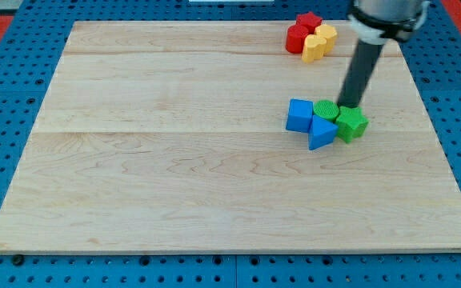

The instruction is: Move the green parallel bottom right to the green circle

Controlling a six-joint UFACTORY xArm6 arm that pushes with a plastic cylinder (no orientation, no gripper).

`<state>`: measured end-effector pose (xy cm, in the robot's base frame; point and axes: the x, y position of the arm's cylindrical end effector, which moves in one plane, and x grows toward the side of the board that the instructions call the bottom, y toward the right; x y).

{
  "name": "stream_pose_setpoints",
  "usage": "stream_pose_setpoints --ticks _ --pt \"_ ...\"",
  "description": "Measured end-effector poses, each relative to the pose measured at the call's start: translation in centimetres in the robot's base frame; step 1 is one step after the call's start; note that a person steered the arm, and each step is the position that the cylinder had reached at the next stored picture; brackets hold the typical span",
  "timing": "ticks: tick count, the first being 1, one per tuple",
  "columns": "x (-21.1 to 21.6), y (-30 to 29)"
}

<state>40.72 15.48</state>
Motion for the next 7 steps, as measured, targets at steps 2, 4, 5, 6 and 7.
stream_pose_setpoints --ticks 2,4,5,6,7 --pt "4.0 -2.1" --pt "1.8 2.5" --pt "2.0 3.0" --pt "5.7 2.3" --pt "8.8 1.7"
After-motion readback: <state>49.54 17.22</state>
